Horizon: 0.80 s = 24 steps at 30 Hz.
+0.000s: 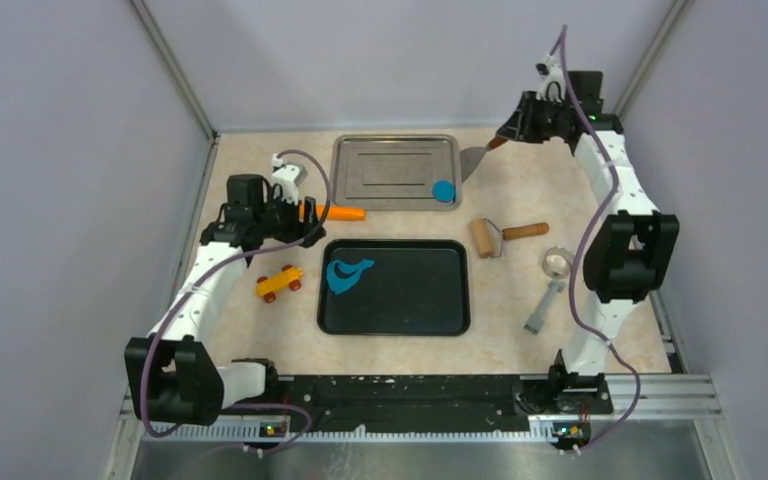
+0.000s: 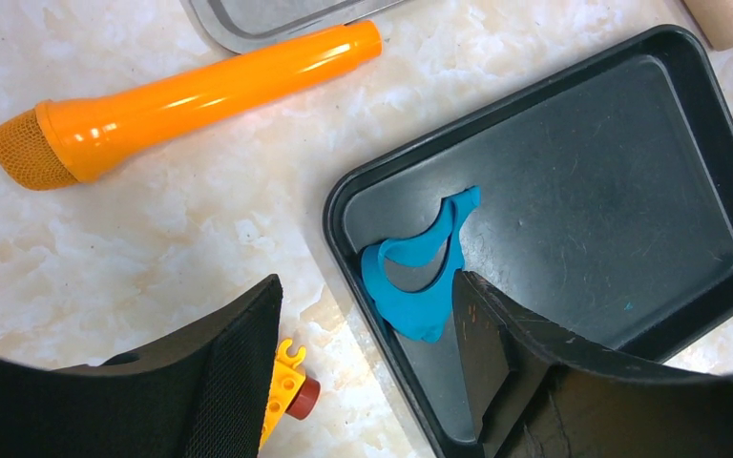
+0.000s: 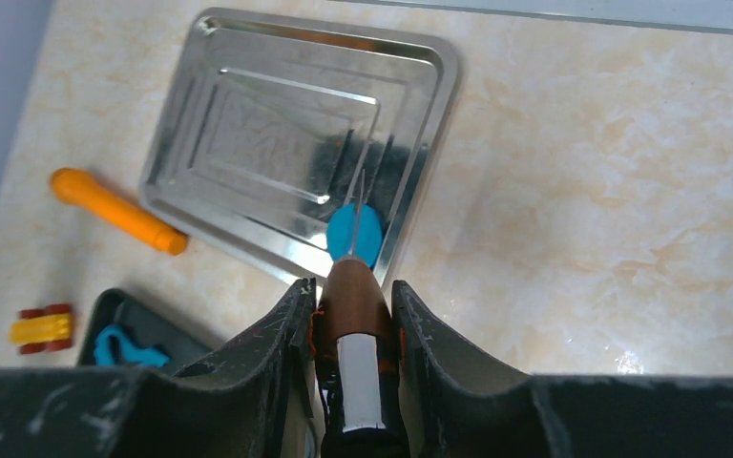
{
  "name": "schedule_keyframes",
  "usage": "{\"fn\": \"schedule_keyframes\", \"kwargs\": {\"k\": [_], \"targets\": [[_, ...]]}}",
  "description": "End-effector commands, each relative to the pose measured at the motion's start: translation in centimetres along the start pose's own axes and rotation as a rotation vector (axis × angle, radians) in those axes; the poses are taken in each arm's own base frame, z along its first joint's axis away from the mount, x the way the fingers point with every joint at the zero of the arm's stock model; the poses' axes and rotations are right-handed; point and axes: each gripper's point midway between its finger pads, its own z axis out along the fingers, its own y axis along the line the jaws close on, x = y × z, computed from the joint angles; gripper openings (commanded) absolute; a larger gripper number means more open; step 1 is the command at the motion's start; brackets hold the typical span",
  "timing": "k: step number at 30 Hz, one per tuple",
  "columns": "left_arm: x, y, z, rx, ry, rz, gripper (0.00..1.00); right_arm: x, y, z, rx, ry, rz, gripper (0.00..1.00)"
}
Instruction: Roll out the dumpling wrappers from the dough
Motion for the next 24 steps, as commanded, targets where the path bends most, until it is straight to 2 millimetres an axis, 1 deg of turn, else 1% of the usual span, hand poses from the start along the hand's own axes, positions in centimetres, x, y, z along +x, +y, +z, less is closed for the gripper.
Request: {"fn": "schedule_keyframes", "kwargs": {"k": [1,3,4,5,7,9,10,11,15,19,24], "targets": [[-2.9,-0.1,0.0,0.024,-0.077,0.037,0.69,-3.3,1.3,-7.1,-0.258,-0.147,0.025,0.00],[-3.0,-0.1,0.3,0.030,-0.079,0.040,0.69,-2.4,-0.5,-8.4,-0.287,-0.137,0.100,0.00],[-3.1,-0.1,0.4,0.033,-0.081,0.039,0.69,-1.8,-1.9,-9.1,-0.271,-0.135,0.159,0.00],[-3.2,-0.1,0.5,0.035,-0.084,0.037,0.69,-0.6,-3.3,-9.4,-0.260,-0.129,0.251,0.00],[-3.4,-0.2,0.8,0.046,-0.087,0.033,0.69,0.7,-6.4,-10.5,-0.214,-0.177,0.391,0.00],[-3.6,-0.2,1.0,0.055,-0.085,0.030,0.69,1.6,-8.9,-11.6,-0.191,-0.253,0.471,0.00],[-3.7,-0.2,1.1,0.061,-0.083,0.029,0.69,1.6,-9.8,-12.0,-0.186,-0.300,0.462,0.00],[-3.8,-0.2,1.2,0.064,-0.081,0.031,0.68,2.2,-10.7,-12.2,-0.178,-0.315,0.474,0.00],[-4.3,-0.1,1.4,0.065,-0.077,0.030,0.68,4.8,-13.3,-11.3,-0.140,-0.331,0.529,0.00],[-4.6,0.0,1.5,0.066,-0.069,0.035,0.68,6.3,-15.2,-10.2,-0.072,-0.338,0.576,0.00],[-5.0,0.3,1.7,0.057,-0.069,0.047,0.69,8.3,-17.1,-9.3,0.012,-0.295,0.592,0.00]]}}
